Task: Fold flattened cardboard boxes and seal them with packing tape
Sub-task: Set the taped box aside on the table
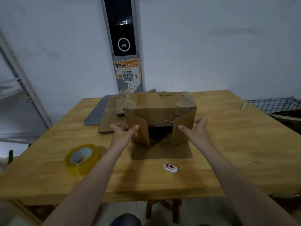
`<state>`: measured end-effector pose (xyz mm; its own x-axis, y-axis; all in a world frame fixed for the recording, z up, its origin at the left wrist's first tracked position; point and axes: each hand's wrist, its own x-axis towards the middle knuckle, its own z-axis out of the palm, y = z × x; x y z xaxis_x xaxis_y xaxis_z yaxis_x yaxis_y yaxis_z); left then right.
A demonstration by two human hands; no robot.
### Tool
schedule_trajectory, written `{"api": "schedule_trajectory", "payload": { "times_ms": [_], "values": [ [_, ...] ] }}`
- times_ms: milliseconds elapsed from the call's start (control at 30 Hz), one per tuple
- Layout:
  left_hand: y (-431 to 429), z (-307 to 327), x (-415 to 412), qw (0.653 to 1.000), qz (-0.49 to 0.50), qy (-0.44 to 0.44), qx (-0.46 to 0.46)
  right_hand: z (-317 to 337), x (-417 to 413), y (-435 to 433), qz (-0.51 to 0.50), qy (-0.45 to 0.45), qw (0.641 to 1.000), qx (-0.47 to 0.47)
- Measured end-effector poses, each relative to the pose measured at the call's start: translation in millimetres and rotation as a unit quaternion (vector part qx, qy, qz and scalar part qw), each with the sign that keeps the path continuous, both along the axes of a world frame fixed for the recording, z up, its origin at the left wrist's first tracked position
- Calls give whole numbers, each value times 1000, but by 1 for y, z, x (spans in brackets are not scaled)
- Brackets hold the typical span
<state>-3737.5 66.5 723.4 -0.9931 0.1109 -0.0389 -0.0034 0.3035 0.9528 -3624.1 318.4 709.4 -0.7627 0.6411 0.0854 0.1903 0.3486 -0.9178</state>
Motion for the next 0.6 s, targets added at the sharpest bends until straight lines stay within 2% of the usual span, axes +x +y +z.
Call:
{"api": "schedule_trajectory", "payload": {
  "times_ms": [167,300,367,533,600],
  "values": [
    [13,-5,-10,1000,-8,-20,-20,-4,-19,2,-8,-13,1000,20],
    [19,5,-27,999,-20,47,17,5,-29,11,-13,25,996,80],
    [18,19,-33,997,-46,58,6,18,-34,17,1,23,997,68],
    [5,23,-55,989,-135,-41,-33,32,-36,36,54,-43,997,16],
    [-1,19,-63,986,-150,-78,-2,33,-31,41,77,-56,995,-6]
  ]
}}
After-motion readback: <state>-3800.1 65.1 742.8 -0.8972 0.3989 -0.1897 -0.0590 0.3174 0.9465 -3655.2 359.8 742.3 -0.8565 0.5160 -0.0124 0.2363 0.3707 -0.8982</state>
